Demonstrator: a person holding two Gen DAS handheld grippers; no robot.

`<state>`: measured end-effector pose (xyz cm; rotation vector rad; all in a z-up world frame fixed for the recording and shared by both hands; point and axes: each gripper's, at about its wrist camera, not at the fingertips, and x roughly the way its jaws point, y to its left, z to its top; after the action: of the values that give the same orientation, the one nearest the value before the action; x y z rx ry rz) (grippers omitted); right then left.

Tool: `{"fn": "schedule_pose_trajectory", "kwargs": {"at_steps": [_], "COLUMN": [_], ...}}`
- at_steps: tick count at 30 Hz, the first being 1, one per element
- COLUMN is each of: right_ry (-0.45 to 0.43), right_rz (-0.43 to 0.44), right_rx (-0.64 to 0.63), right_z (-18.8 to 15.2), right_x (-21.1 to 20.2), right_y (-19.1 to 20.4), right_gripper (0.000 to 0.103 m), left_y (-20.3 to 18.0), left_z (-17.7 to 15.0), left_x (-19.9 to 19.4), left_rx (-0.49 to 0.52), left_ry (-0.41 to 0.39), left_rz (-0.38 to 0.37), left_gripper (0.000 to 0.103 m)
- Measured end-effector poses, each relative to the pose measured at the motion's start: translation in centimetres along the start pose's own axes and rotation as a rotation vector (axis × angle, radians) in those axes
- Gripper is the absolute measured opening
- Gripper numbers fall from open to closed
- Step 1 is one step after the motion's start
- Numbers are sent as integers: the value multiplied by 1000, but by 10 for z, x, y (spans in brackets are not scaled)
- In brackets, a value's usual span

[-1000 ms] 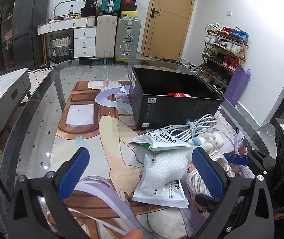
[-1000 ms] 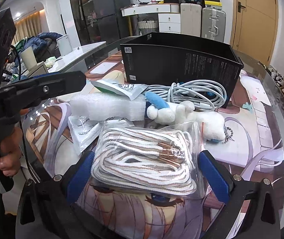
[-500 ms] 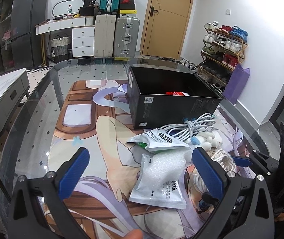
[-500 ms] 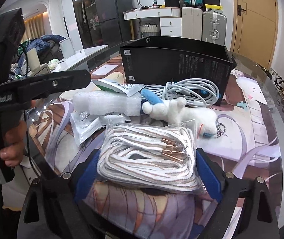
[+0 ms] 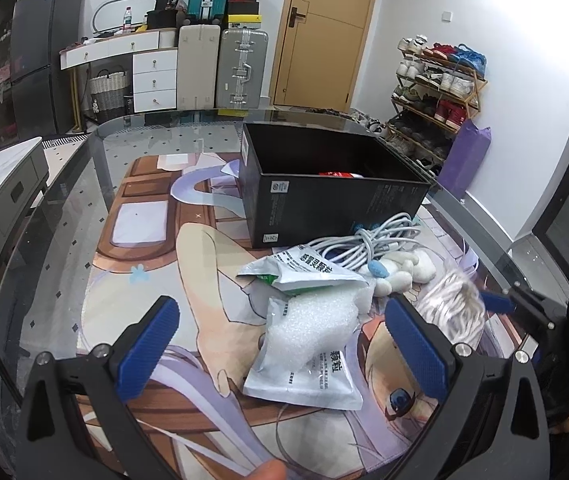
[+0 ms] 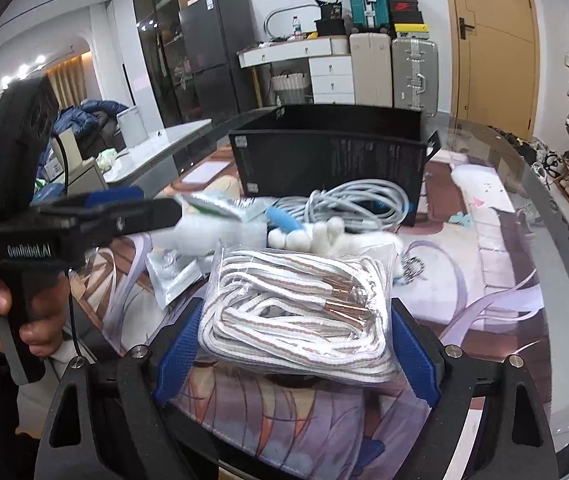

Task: Organize soft objects
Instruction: 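Grasp the bubble-wrap roll with the left gripper while the right holds the cord bag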

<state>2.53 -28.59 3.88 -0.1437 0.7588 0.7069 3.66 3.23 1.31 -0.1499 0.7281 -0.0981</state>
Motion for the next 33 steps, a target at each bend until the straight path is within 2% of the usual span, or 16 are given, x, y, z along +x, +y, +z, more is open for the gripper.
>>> {"fn": "schedule_pose_trajectory", "kwargs": {"at_steps": [9,14,15,16,17,18,33], "right_ry": [-32,-35,-37,-38,-37,-38,-90], "right_rz": [-26,-29,-29,-29,-27,-27,-32], "right_rx": [28,35,34,34,32,29,18], "right_z": [3,3,3,2,2,3,9], "right_x": [-10,-11,-12,-12,-12,-13,-26], "right_y": [-12,-15,-15,-15,-15,-14,-10], "right_gripper": [89,89,89,89,89,89,89], "left_y": [-4,-13,-15,-17,-17,-17,-23], "left_z": [-1,-5,-5,-7,-7,-7,2], "left_x": [12,14,14,14,13,12,-19], "left_rx": [10,66,75,83,86,86,83], "left_ry": [36,44,47,48,48,50,-21], "left_rz": [-9,-33,-40,-43,-44,-53,-119], "left_gripper": [100,79,69,56,48,46,43]}}
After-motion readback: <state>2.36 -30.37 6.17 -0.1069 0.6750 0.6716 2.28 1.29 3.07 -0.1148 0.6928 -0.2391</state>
